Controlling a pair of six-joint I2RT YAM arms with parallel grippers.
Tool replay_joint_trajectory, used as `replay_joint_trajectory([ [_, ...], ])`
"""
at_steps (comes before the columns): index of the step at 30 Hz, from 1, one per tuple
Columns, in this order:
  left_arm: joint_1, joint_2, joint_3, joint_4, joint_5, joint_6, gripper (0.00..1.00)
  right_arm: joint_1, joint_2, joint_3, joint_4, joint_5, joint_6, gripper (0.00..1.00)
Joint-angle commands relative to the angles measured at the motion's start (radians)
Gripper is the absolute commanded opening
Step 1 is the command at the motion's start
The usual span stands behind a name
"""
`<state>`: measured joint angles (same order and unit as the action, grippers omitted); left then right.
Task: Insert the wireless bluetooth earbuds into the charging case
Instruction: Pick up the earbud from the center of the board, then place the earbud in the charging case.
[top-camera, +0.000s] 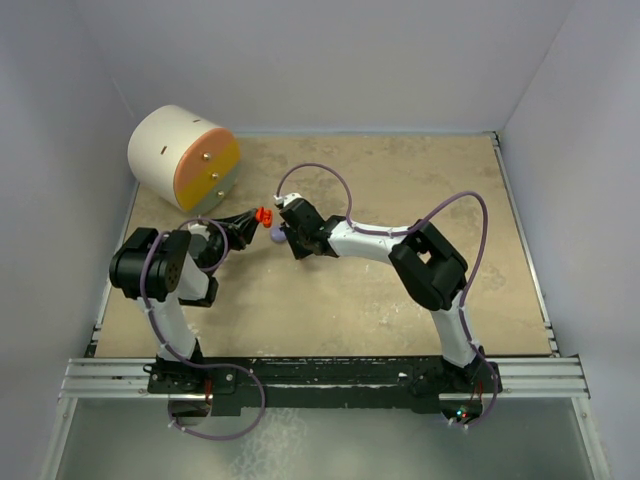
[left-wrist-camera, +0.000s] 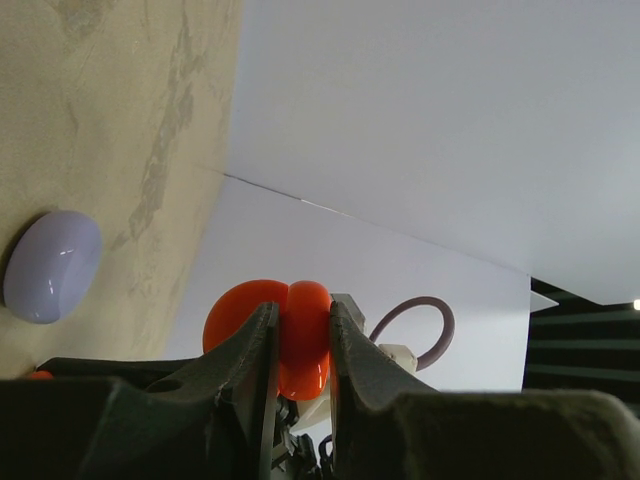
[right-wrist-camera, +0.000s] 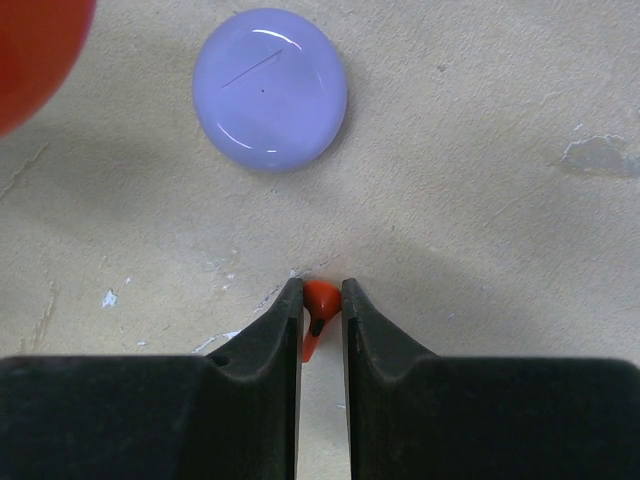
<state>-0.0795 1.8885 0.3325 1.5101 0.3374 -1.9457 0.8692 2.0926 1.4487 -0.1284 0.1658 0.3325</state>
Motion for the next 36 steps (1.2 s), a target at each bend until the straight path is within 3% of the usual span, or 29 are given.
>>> replay_joint_trajectory([
  [1,0.007,-0.068,-0.012,0.185,0.001,-0.001,0.00,-0.006,-0.040,-0.010,0.006,0.032,-0.025,0.07],
  [16,0.006,-0.200,0.015,0.007,0.020,0.063,0.00,-0.075,-0.233,-0.138,0.224,0.027,-0.069,0.01],
  [26,-0.043,-0.272,0.099,-0.173,0.005,0.101,0.00,-0.133,-0.411,-0.295,0.550,-0.016,-0.145,0.00],
  [36,-0.168,-0.142,0.192,-0.078,-0.035,-0.008,0.00,-0.137,-0.542,-0.384,0.831,-0.009,-0.235,0.00],
])
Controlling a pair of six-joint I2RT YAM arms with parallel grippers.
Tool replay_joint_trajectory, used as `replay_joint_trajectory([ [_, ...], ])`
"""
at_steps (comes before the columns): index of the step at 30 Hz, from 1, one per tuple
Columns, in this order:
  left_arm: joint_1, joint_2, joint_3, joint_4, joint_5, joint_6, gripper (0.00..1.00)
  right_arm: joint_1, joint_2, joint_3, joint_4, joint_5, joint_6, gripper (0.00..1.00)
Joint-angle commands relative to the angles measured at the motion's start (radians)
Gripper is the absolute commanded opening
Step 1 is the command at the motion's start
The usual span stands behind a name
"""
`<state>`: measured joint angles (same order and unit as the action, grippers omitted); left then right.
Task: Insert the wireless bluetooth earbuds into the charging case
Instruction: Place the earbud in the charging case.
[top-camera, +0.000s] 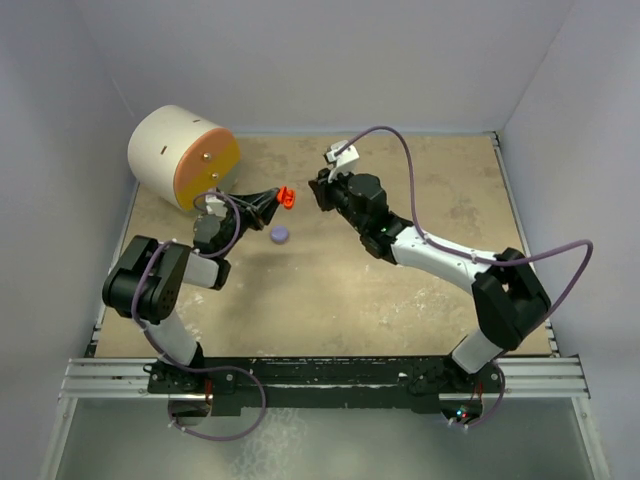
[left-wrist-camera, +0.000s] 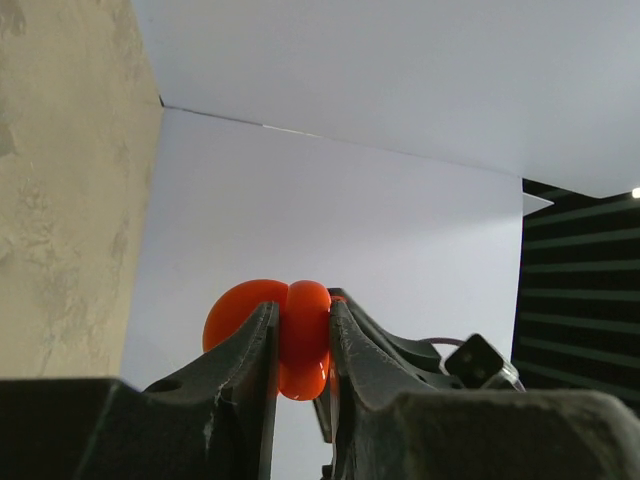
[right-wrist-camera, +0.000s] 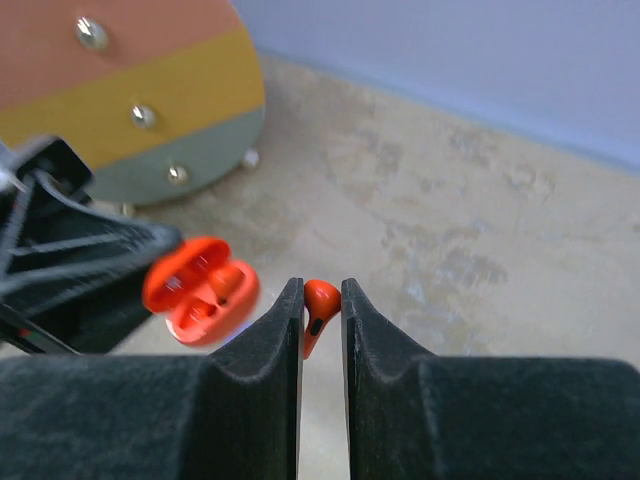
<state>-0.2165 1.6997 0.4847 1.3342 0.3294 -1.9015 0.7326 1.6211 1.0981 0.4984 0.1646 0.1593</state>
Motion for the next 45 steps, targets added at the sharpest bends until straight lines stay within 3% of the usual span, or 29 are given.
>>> replay_joint_trajectory([
  [1,-0.038,0.058,0.047,0.106,-0.030,-0.059,0.00,0.000,-0.084,-0.050,0.236,-0.016,-0.071,0.00],
  [7,-0.058,0.095,0.064,0.122,-0.036,-0.086,0.00,-0.001,-0.127,-0.109,0.352,-0.056,-0.121,0.00],
  [29,-0.084,0.021,0.080,-0.097,0.002,-0.082,0.00,-0.014,-0.104,-0.316,0.791,-0.346,-0.360,0.00],
  [37,-0.089,-0.043,0.094,-0.206,0.028,-0.042,0.00,-0.041,-0.057,-0.303,0.821,-0.489,-0.388,0.00],
  [45,-0.089,-0.086,0.120,-0.270,0.049,0.006,0.00,-0.042,-0.016,-0.285,0.822,-0.530,-0.397,0.00],
])
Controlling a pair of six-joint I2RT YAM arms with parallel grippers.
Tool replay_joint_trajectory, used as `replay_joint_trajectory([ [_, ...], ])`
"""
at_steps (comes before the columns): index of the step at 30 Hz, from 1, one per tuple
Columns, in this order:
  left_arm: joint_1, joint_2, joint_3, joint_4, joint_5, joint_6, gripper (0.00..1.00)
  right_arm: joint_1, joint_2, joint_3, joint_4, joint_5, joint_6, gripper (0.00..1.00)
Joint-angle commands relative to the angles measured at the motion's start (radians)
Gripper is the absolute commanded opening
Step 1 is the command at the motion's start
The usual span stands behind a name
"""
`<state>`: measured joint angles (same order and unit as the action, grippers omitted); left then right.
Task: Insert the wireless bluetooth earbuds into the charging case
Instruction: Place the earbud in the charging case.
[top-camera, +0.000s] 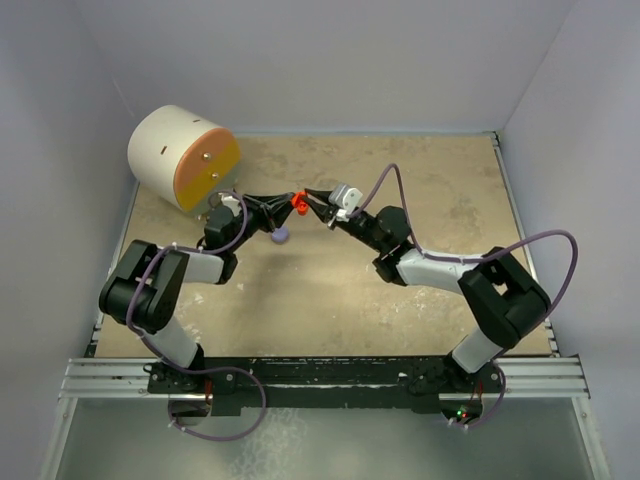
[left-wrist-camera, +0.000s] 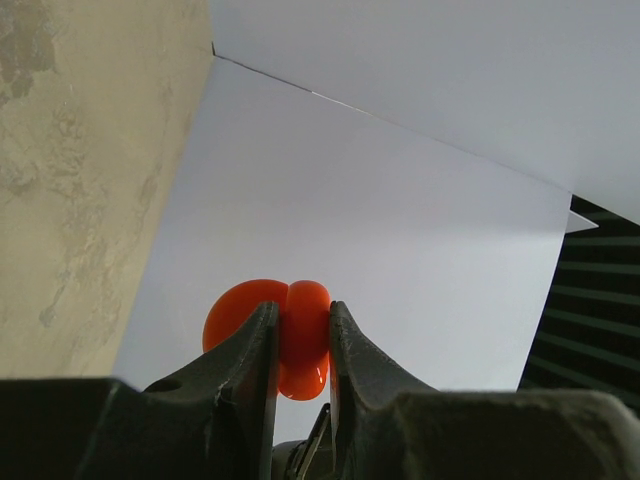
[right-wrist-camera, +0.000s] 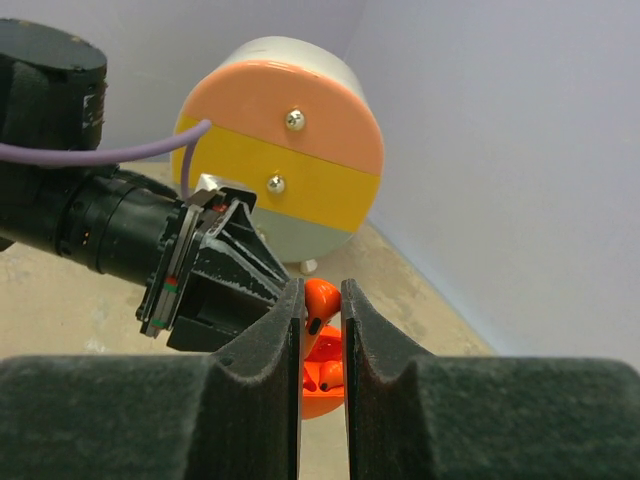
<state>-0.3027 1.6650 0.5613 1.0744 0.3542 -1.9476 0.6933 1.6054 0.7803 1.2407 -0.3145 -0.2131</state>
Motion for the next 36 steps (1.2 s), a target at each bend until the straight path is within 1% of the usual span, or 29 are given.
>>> replay_joint_trajectory([
  [1,-0.003,-0.055,0.045,-0.014,0.027,0.058,0.00,-0.003,0.002,0.036,0.073,-0.051,-0.025,0.00],
  [8,-0.003,-0.059,0.051,-0.003,0.043,0.067,0.00,-0.006,0.020,0.045,0.050,-0.054,-0.039,0.00],
  [36,-0.005,-0.078,0.051,0.051,0.072,0.038,0.00,-0.028,0.057,0.037,0.062,-0.061,-0.047,0.00],
])
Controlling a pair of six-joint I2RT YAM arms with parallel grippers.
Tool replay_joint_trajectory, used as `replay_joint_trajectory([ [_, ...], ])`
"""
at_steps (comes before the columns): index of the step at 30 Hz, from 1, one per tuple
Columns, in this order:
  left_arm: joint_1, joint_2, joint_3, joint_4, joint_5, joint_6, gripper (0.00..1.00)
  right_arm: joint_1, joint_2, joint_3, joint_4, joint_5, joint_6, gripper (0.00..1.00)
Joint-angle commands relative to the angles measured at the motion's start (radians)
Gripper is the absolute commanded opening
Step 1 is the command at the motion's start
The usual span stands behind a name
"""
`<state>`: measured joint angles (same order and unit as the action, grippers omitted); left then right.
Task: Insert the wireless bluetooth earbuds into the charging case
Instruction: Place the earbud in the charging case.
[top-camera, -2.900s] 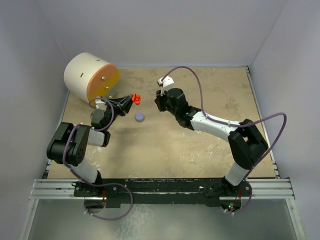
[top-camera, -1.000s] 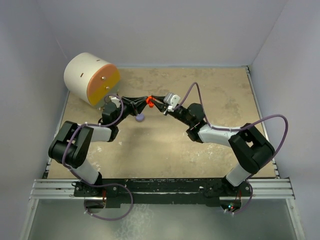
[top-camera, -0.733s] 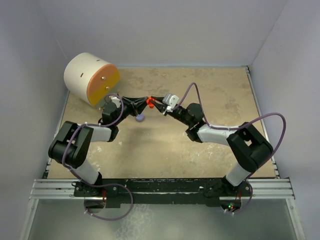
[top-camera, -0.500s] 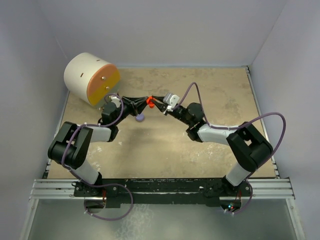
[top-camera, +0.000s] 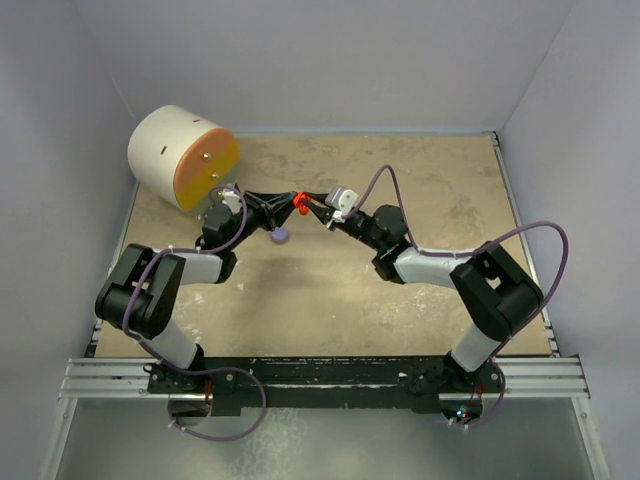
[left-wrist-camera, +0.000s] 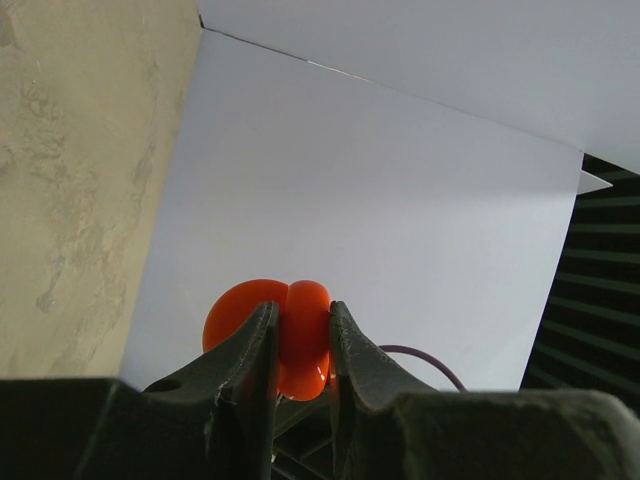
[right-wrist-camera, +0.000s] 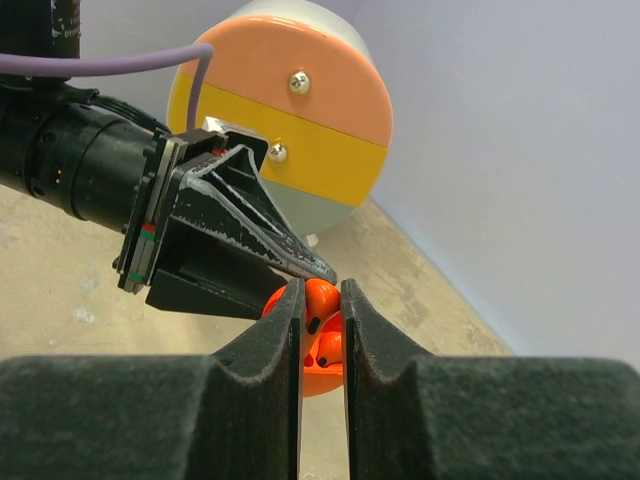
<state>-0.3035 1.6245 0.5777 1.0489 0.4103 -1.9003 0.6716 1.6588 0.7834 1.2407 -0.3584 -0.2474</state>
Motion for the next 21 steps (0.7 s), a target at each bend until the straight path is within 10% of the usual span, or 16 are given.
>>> replay_joint_trajectory([
  [1,-0.005,-0.038,0.036,0.079,0.017,-0.010,0.00,-0.006,0.005,0.033,0.062,-0.017,-0.013,0.00],
  [21,-0.007,-0.047,0.039,0.106,0.024,-0.029,0.00,-0.010,0.018,0.033,0.069,-0.023,-0.015,0.00],
])
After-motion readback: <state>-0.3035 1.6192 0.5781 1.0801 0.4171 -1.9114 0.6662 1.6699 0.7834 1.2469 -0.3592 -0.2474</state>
